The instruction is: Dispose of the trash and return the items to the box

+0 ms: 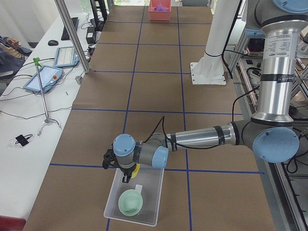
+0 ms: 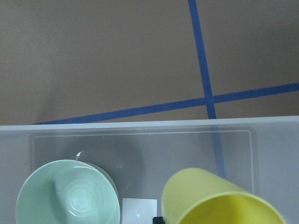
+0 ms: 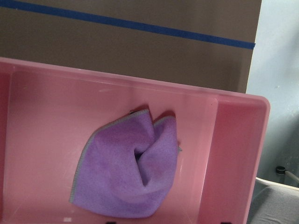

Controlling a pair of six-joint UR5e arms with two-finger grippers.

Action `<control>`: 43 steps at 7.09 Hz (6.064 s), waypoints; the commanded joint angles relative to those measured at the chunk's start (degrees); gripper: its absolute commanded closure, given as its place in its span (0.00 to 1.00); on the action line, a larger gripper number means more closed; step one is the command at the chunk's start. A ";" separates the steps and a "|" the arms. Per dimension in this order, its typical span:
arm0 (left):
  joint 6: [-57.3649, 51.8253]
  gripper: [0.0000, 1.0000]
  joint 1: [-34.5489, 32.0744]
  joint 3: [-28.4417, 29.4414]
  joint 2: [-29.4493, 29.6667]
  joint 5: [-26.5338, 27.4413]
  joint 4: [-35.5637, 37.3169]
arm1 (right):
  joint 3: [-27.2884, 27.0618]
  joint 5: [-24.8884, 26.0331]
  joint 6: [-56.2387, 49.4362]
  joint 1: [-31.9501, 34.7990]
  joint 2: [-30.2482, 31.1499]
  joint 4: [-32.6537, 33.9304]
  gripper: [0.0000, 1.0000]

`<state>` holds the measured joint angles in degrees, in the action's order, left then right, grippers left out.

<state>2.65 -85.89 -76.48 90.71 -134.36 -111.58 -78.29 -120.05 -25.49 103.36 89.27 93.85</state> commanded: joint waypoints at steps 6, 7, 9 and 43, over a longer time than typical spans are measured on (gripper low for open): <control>10.80 0.36 6.34 7.30 1.48 -3.19 -11.12 | -14.83 -12.02 18.22 -9.28 0.11 0.98 0.00; 10.36 0.03 6.35 7.31 2.19 -3.71 -11.11 | -19.31 -12.48 24.98 -12.97 0.29 0.98 0.00; 9.57 0.02 5.65 7.13 2.89 -10.81 -10.85 | -23.55 -13.53 32.75 -17.12 0.29 0.89 0.00; -2.56 0.02 0.11 -28.55 -10.29 -2.05 15.96 | -29.63 -13.37 33.84 -18.98 7.85 0.02 0.00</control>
<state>0.16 -85.78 -105.25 80.44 -136.38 -95.56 -107.68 -133.42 8.36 84.38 97.12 93.87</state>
